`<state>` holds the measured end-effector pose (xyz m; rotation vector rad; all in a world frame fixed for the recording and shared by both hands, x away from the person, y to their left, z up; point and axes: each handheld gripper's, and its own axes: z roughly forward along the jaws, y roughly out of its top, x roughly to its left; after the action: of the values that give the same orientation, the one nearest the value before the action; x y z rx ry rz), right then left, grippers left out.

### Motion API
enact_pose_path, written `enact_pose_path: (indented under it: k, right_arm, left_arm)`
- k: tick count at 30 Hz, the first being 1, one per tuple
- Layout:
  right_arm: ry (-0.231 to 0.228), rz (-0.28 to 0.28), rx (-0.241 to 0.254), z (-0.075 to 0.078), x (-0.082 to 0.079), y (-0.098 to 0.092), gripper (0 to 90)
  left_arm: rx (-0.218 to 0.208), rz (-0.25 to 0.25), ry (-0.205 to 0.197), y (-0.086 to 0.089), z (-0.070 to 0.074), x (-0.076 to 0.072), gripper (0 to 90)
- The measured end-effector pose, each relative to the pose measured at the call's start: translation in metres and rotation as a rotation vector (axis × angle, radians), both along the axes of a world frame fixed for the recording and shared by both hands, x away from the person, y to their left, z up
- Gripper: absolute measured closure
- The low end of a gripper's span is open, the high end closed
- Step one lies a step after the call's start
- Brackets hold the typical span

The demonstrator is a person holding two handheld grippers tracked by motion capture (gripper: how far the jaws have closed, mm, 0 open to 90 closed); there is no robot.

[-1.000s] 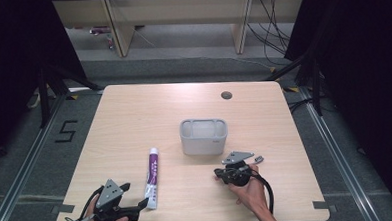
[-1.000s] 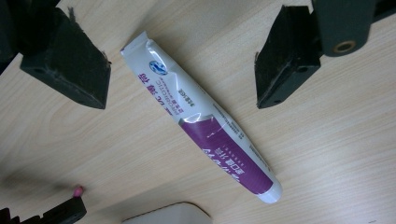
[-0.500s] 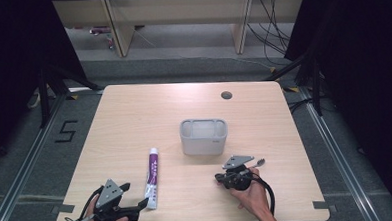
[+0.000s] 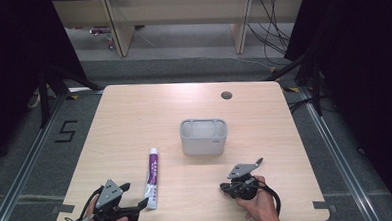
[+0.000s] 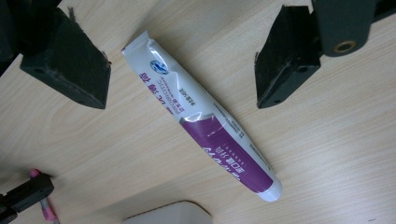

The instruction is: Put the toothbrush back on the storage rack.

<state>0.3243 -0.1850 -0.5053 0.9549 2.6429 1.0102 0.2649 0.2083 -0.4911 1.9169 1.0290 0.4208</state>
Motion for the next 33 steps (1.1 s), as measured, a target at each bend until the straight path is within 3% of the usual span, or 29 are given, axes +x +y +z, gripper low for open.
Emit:
enact_pose_path:
  k: [6, 8, 9, 20, 23, 25, 28, 29, 33]
  right_arm:
    - [0.009, 0.002, -0.015, 0.002, -0.011, -0.012, 90.0]
    - [-0.017, -0.004, -0.027, 0.003, -0.014, -0.017, 90.0]
    - [-0.002, 0.0, -0.018, 0.003, -0.016, -0.019, 90.0]
    - [-0.003, -0.065, -0.005, 0.007, -0.033, -0.045, 90.0]
    - [-0.017, -0.062, -0.016, 0.005, -0.035, -0.052, 90.0]
    - [0.005, -0.058, -0.027, 0.006, -0.035, -0.056, 90.0]
    - [-0.012, -0.073, -0.013, 0.005, -0.036, -0.063, 90.0]
    - [-0.001, -0.097, -0.037, 0.008, -0.039, -0.066, 90.0]
    - [-0.005, -0.111, -0.035, 0.007, -0.039, -0.077, 90.0]
  left_arm:
    - [0.0, 0.001, -0.001, 0.0, 0.0, 0.0, 17.9]
    - [0.0, 0.002, -0.001, 0.0, 0.0, 0.0, 17.9]
    - [-0.002, 0.003, 0.0, 0.0, 0.0, 0.0, 18.0]
    - [-0.001, 0.003, 0.002, -0.001, 0.0, 0.0, 17.9]
    - [0.002, -0.002, 0.003, -0.001, 0.0, 0.0, 17.9]
    - [0.001, -0.001, 0.001, -0.001, 0.0, 0.0, 17.9]
    - [-0.001, 0.003, 0.004, -0.001, 0.0, 0.0, 18.0]
    - [0.001, 0.0, 0.002, -0.001, 0.0, 0.0, 17.9]
    - [0.004, -0.004, 0.003, -0.001, 0.0, 0.0, 18.0]
